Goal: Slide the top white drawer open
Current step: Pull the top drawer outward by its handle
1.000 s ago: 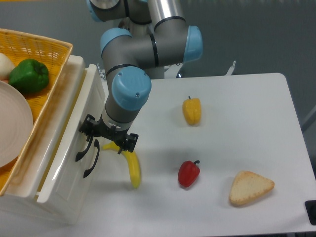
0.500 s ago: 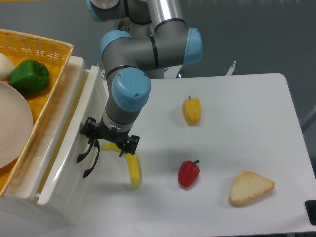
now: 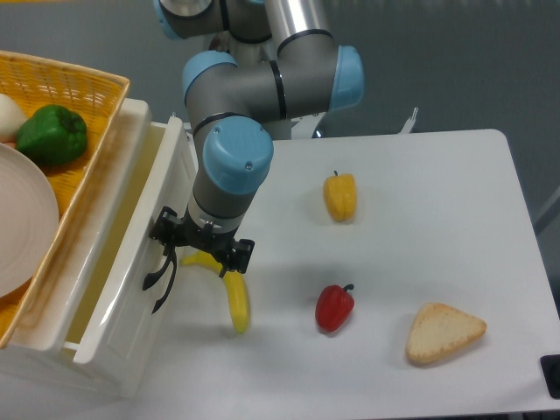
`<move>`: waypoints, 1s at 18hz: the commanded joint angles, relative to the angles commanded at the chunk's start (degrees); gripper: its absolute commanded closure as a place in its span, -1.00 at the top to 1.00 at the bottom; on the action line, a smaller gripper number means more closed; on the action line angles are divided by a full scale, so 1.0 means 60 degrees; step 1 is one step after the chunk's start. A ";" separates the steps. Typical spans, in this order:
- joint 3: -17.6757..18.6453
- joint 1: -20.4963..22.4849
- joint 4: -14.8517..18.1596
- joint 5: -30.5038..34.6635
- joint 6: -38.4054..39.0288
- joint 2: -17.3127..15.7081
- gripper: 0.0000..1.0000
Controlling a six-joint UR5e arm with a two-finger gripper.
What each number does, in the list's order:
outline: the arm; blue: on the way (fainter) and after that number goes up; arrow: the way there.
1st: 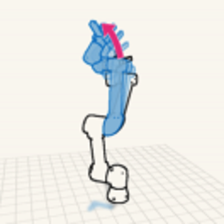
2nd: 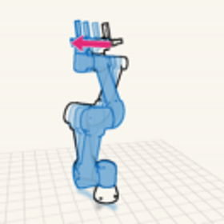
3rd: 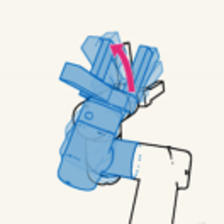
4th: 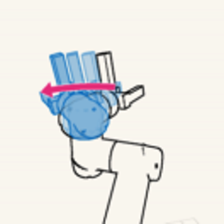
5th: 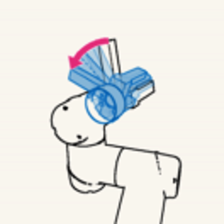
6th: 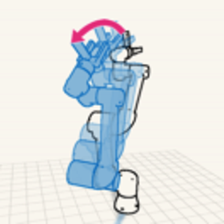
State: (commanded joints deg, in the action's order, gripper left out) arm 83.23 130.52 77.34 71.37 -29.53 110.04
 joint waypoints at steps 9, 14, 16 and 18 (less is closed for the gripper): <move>-0.0058 0.0234 -0.0044 0.0000 -0.0059 0.0058 1.00; -0.0103 0.0381 -0.0073 0.0088 -0.0264 0.0103 1.00; -0.0103 0.0425 -0.0132 0.0146 -0.0307 0.0146 1.00; -0.0117 0.0439 -0.0132 0.0147 -0.0322 0.0161 1.00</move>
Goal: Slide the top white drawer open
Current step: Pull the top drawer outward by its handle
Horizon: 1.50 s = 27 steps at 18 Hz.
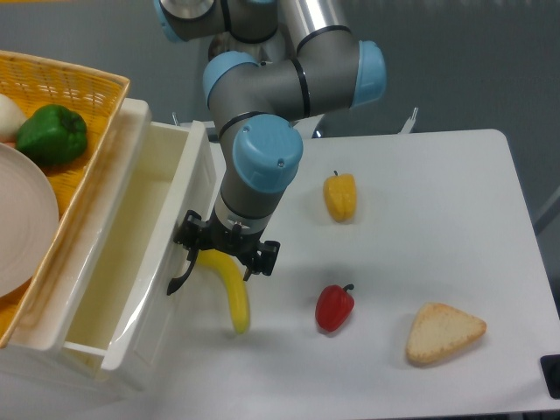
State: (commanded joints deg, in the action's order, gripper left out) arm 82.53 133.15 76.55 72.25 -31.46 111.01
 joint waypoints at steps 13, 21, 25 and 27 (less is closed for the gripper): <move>-0.0147 0.0439 0.0000 0.0015 -0.0263 0.0058 1.00; -0.0161 0.0645 -0.0073 0.0117 -0.0337 0.0132 1.00; -0.0220 0.0776 -0.0103 0.0132 -0.0351 0.0132 1.00; -0.0234 0.0864 -0.0117 0.0132 -0.0352 0.0146 1.00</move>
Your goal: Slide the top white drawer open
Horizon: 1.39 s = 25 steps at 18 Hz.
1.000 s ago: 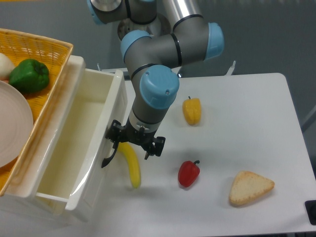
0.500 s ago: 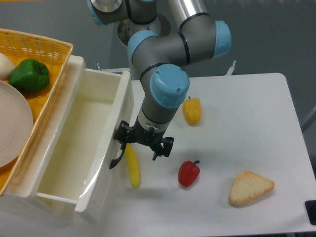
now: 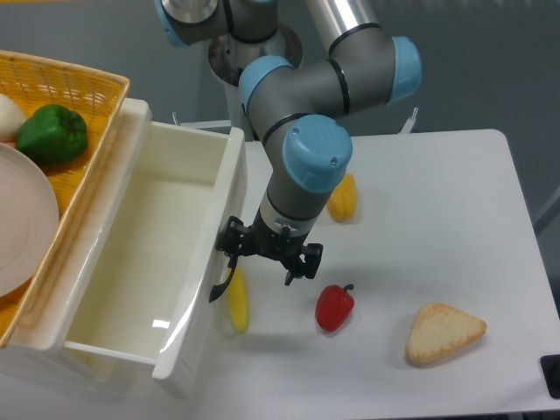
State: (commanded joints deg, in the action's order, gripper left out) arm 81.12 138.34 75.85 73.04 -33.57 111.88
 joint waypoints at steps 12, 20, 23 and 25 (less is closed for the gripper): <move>-0.0132 0.0366 0.0015 0.0000 -0.0264 0.0088 1.00; -0.0190 0.0484 0.0015 0.0015 -0.0278 0.0146 1.00; -0.0191 0.0513 0.0015 0.0015 -0.0278 0.0146 1.00; -0.0205 0.0586 0.0015 0.0000 -0.0439 0.0146 1.00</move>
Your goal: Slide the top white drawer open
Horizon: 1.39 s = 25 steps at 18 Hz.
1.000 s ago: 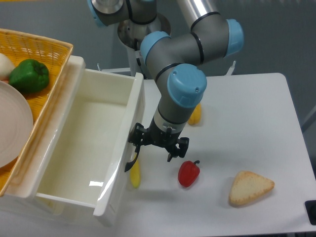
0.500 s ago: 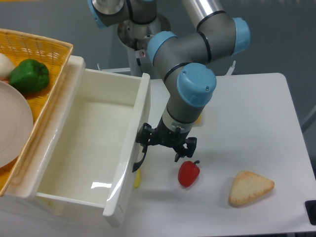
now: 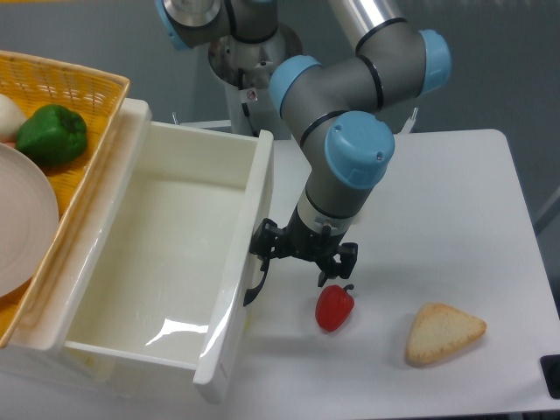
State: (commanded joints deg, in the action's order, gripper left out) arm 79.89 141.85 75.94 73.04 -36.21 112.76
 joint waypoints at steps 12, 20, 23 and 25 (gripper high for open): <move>0.0278 0.0059 0.0000 -0.0088 0.0437 -0.0029 1.00; 0.0410 0.0220 0.0000 -0.0688 0.0805 -0.0058 1.00; 0.0410 0.0264 0.0000 -0.0718 0.0790 -0.0059 1.00; 0.0396 0.0293 0.0000 -0.0805 0.0790 -0.0059 1.00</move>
State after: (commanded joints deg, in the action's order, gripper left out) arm 82.27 143.61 75.94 68.21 -31.46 112.41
